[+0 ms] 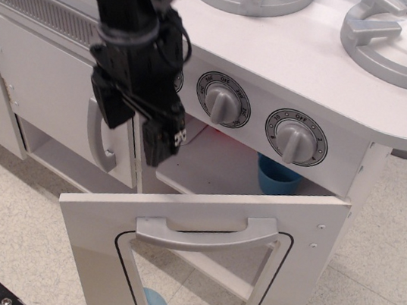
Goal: Close oven
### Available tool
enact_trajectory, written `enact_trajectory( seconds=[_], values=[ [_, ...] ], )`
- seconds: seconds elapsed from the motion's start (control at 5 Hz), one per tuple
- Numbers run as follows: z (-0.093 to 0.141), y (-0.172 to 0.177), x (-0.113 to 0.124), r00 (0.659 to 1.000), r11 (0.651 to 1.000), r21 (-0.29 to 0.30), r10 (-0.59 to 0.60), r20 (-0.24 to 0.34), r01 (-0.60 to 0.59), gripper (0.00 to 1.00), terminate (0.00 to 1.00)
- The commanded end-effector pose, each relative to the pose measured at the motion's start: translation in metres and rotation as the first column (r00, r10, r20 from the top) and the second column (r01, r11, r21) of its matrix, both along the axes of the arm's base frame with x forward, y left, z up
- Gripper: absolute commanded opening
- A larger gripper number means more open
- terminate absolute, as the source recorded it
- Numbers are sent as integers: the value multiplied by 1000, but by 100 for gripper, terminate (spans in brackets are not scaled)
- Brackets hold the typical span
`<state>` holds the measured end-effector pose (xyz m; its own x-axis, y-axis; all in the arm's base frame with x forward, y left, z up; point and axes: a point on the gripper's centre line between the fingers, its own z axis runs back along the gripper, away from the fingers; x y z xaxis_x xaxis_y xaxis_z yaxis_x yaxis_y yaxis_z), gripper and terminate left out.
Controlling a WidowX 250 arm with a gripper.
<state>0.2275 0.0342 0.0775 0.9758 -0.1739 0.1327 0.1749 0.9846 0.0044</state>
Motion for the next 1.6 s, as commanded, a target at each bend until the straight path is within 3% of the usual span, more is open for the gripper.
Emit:
enact_trajectory(
  seconds=[0.0,0.2,0.4,0.6,0.8,1.2,1.4],
  values=[
    [-25,-19,-33,993,993,0,116,24,-116,100,0],
    [-48,-30,-50,989,987,-61,147,-28,-149,100,0],
    [-69,-32,-49,976,972,-95,214,-45,-217,100,0],
    [-94,-32,-39,963,958,-104,270,4,-268,100,0],
    [-92,-22,-23,943,944,-94,324,80,-317,100,0],
    [-64,3,20,883,910,-131,414,221,-394,100,0],
    [-64,16,46,861,891,-118,454,228,-439,100,0]
  ],
)
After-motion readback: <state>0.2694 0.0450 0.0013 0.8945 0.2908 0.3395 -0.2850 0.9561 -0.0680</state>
